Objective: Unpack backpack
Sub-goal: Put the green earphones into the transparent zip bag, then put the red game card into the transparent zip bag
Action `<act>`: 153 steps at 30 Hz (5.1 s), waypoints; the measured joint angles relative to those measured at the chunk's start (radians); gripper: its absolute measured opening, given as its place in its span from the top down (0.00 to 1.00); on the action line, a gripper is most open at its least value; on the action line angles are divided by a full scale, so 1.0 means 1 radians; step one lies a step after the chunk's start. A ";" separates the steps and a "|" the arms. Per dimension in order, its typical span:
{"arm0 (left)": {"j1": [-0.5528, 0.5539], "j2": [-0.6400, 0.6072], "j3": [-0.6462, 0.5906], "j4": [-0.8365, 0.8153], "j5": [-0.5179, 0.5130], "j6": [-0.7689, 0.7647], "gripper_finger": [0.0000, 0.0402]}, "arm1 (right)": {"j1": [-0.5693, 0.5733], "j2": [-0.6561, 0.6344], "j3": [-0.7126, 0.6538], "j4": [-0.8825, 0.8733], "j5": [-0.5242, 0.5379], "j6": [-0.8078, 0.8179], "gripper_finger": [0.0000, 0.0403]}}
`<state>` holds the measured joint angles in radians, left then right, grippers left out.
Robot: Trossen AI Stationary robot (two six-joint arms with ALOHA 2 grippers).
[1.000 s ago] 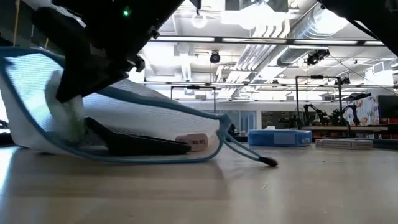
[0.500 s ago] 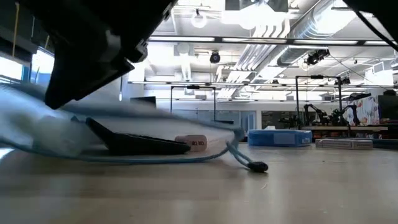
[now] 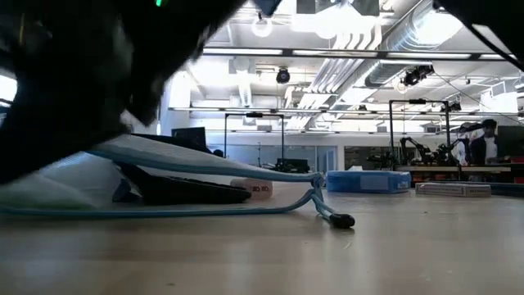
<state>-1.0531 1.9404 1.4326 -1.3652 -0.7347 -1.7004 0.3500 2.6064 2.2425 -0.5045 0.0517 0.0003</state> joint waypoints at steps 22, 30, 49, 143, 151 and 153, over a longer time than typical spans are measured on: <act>0.005 0.045 0.000 0.000 -0.056 0.000 1.00 | -0.031 0.033 0.000 0.045 0.189 0.115 1.00; 0.006 0.045 0.000 0.011 -0.153 -0.025 1.00 | 0.086 -0.034 0.002 -0.179 -0.104 0.139 1.00; 0.010 0.093 -0.001 0.047 -0.164 -0.034 1.00 | -0.008 -0.395 -0.412 -0.889 0.165 0.213 1.00; 0.055 0.092 0.000 0.221 -0.164 0.142 1.00 | -0.199 -1.073 -1.521 -0.007 0.077 1.076 0.11; 0.056 0.092 0.000 0.269 -0.158 0.183 1.00 | -0.126 -1.048 -1.425 -0.290 0.085 1.045 0.19; 0.059 0.092 0.000 0.271 -0.162 0.185 1.00 | -0.112 -1.052 -1.379 -0.348 0.113 1.070 0.20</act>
<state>-0.9939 2.0323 1.4322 -1.0939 -0.8968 -1.5150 0.2376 1.5544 0.8634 -0.8525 0.1643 1.0708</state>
